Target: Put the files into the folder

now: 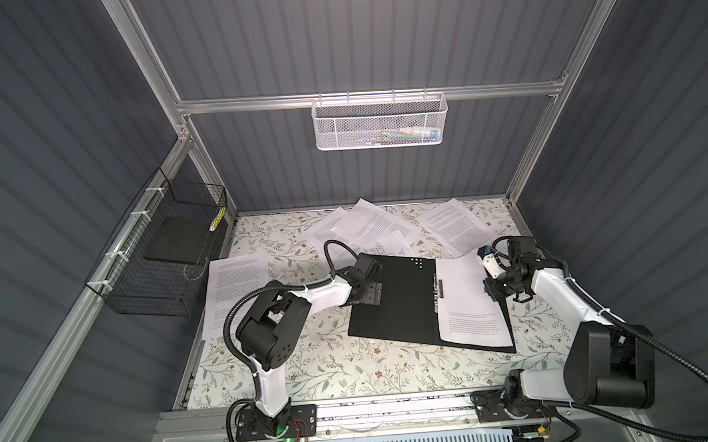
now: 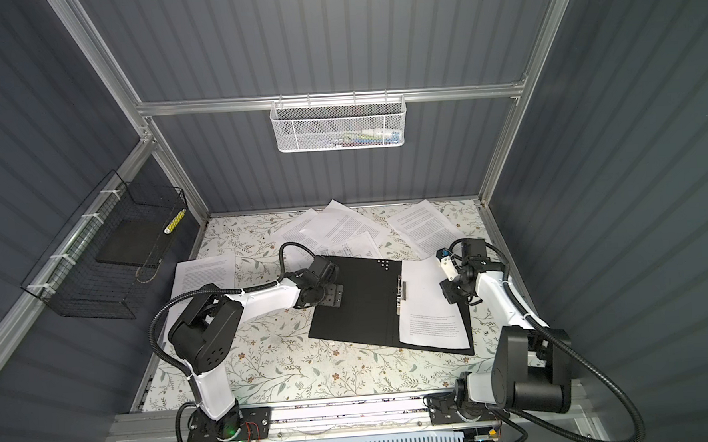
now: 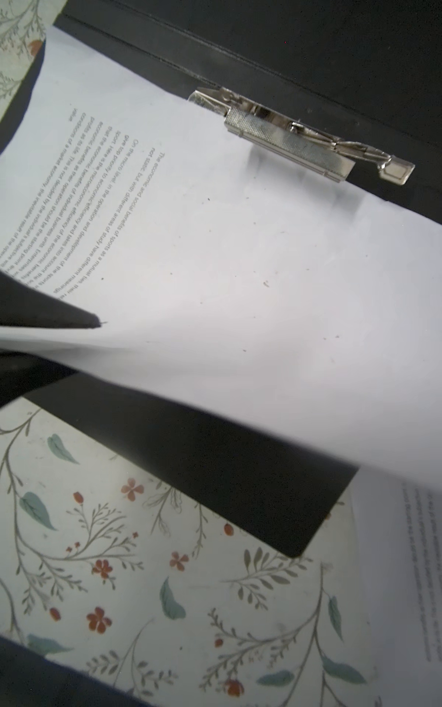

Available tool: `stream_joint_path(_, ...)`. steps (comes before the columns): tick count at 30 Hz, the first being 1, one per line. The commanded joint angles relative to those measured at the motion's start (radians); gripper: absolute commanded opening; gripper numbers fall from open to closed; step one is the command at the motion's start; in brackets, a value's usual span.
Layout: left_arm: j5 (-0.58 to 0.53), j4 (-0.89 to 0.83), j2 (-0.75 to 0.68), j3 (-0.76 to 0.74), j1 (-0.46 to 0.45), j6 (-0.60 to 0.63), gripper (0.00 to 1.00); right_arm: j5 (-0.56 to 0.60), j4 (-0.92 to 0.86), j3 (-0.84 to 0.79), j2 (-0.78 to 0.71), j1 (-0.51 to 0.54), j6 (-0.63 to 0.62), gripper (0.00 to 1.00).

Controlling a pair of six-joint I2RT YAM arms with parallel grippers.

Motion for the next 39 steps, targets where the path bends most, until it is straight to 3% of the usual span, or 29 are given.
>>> stream_joint_path(1, 0.093, -0.077, 0.040, -0.030, -0.002, -0.003, 0.92, 0.003, 0.007, -0.016, -0.023, -0.006, 0.006, 0.19)
stream_joint_path(5, 0.092, -0.078, 0.036, -0.032, -0.002, -0.002, 0.92, 0.017, 0.006, 0.003, -0.013, -0.015, 0.038, 0.24)
stream_joint_path(9, 0.095, -0.076, 0.035, -0.033, -0.003, -0.002, 0.92, 0.045, 0.024, 0.004, -0.017, -0.017, 0.054, 0.40)
stream_joint_path(10, 0.095, -0.078, 0.035, -0.032, -0.003, -0.002, 0.92, 0.048, 0.029, 0.001, -0.017, -0.018, 0.058, 0.58)
stream_joint_path(11, 0.096, -0.077, 0.035, -0.032, -0.003, -0.002, 0.92, 0.040, 0.030, 0.000, -0.016, -0.021, 0.057, 0.98)
stream_joint_path(21, 0.092, -0.079, 0.034, -0.033, -0.002, 0.001, 0.92, 0.076, 0.132, -0.018, -0.021, -0.031, 0.138, 0.99)
stream_joint_path(24, 0.097, -0.078, 0.028, -0.035, -0.002, 0.001, 0.92, 0.122, 0.207, -0.042, -0.050, -0.052, 0.231, 0.99)
stream_joint_path(27, 0.103, -0.078, 0.020, -0.036, -0.002, 0.010, 0.92, 0.203, 0.294, -0.069, -0.082, -0.098, 0.406, 0.99)
stream_joint_path(30, 0.118, -0.064, -0.008, -0.048, -0.003, 0.022, 0.92, 0.226, 0.313, -0.085, -0.101, -0.181, 0.700, 0.99)
stream_joint_path(32, 0.139, -0.047, -0.048, -0.061, -0.003, 0.039, 0.93, 0.122, 0.287, -0.049, -0.081, -0.231, 0.744, 0.99)
stream_joint_path(39, 0.151, -0.027, -0.297, -0.114, -0.001, 0.038, 0.98, 0.092, 0.270, -0.042, -0.028, -0.236, 0.871, 0.99)
